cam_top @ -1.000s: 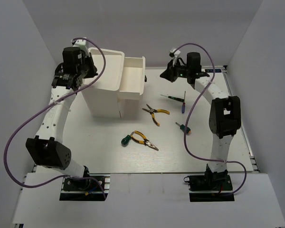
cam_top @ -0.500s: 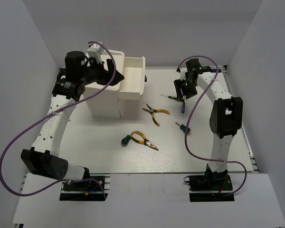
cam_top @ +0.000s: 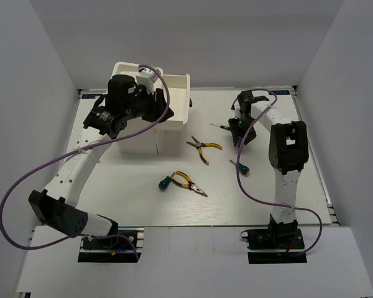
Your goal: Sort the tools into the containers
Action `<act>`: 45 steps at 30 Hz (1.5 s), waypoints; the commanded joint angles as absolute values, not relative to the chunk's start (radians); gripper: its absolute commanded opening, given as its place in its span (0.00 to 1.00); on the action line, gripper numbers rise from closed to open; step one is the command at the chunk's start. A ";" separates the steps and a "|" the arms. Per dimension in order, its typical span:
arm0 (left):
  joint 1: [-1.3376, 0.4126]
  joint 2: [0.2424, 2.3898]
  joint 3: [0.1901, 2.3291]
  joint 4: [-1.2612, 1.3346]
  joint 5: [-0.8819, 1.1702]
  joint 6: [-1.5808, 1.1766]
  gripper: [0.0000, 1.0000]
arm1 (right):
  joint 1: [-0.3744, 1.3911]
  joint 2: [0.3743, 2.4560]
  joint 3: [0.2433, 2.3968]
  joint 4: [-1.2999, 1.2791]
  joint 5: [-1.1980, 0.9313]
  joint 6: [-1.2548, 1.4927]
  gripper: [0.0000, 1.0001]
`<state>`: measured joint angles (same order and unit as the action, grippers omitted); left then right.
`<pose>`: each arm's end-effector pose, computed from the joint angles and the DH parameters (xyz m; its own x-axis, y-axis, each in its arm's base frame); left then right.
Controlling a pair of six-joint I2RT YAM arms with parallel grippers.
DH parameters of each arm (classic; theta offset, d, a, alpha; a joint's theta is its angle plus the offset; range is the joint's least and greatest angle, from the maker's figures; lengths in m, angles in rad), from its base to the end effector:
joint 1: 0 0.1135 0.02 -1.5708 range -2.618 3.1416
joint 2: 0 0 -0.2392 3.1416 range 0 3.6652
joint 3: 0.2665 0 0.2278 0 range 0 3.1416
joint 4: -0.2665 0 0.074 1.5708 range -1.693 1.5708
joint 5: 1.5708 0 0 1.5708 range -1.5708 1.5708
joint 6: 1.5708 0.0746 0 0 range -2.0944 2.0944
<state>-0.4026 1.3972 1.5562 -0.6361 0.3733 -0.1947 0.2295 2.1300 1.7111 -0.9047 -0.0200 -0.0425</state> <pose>0.2779 -0.1479 0.3773 -0.5428 0.0353 -0.8391 0.5686 0.7508 -0.3362 0.3974 0.0944 0.1376 -0.9335 -0.2617 -0.2453 -0.2721 0.9622 0.0090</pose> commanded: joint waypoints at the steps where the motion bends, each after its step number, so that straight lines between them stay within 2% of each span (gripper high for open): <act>1: -0.434 1.378 1.557 -0.666 0.296 -0.202 0.54 | 0.229 2.187 1.767 -0.870 -0.005 -0.008 0.57; 4: -0.459 1.378 1.557 -0.678 0.272 -0.212 0.35 | 0.229 2.224 1.782 -0.850 0.026 -0.008 0.57; 7: -0.485 1.397 1.578 -0.698 0.238 -0.212 0.32 | 0.232 2.243 1.787 -0.824 0.050 0.023 0.49; 9: -0.495 1.407 1.592 -0.712 0.229 -0.212 0.33 | 0.229 2.241 1.783 -0.822 0.060 0.026 0.40; 10: -0.506 1.407 1.603 -0.722 0.213 -0.212 0.38 | 0.222 2.241 1.779 -0.827 0.057 0.032 0.34; 11: -0.506 1.407 1.603 -0.723 0.201 -0.212 0.41 | 0.225 2.229 1.769 -0.827 0.057 0.035 0.23; 13: -0.528 1.416 1.612 -0.723 0.192 -0.212 0.47 | 0.215 2.218 1.753 -0.839 0.058 0.032 0.12; 14: -0.528 1.416 1.612 -0.723 0.192 -0.212 0.51 | 0.209 2.191 1.746 -0.844 0.048 0.032 0.01; 17: -0.552 1.437 1.612 -0.723 0.172 -0.221 0.52 | 0.183 2.099 1.726 -0.888 0.009 0.005 0.00; 18: -0.563 1.437 1.612 -0.723 0.146 -0.221 0.49 | 0.169 2.080 1.726 -0.916 0.011 0.008 0.00; 22: -0.563 1.437 1.612 -0.701 0.112 -0.203 0.40 | 0.146 1.878 1.668 -0.875 -0.170 -0.136 0.00; 24: -0.563 1.437 1.612 -0.689 0.112 -0.202 0.37 | 0.144 1.766 1.606 -0.752 -0.379 -0.225 0.00; 26: -0.563 1.448 1.612 -0.680 0.112 -0.202 0.35 | 0.153 1.730 1.597 -0.657 -0.498 -0.261 0.00; 27: -0.563 1.448 1.612 -0.680 0.112 -0.202 0.32 | 0.158 1.714 1.614 -0.641 -0.681 -0.296 0.00; 28: -0.563 1.448 1.612 -0.670 0.103 -0.202 0.31 | 0.169 1.715 1.643 -0.590 -0.734 -0.293 0.00; 31: -0.563 1.448 1.603 -0.670 0.075 -0.225 0.26 | 0.218 1.834 1.810 -0.468 -0.873 -0.151 0.00; 33: -0.563 1.410 1.569 -0.670 0.043 -0.250 0.28 | 0.270 1.900 1.982 -0.437 -0.879 -0.085 0.00; 34: -0.563 1.395 1.559 -0.670 0.031 -0.250 0.30 | 0.287 2.010 2.108 -0.439 -0.858 -0.008 0.00; 37: -0.563 1.336 1.529 -0.670 -0.008 -0.278 0.35 | 0.354 2.127 2.298 -0.378 -0.812 0.183 0.00; 41: -0.563 1.270 1.477 -0.709 -0.054 -0.319 0.43 | 0.426 2.131 2.214 -0.166 -0.712 0.334 0.00; 45: -0.563 1.210 1.421 -0.718 -0.074 -0.362 0.46 | 0.477 2.158 2.206 -0.155 -0.657 0.370 0.00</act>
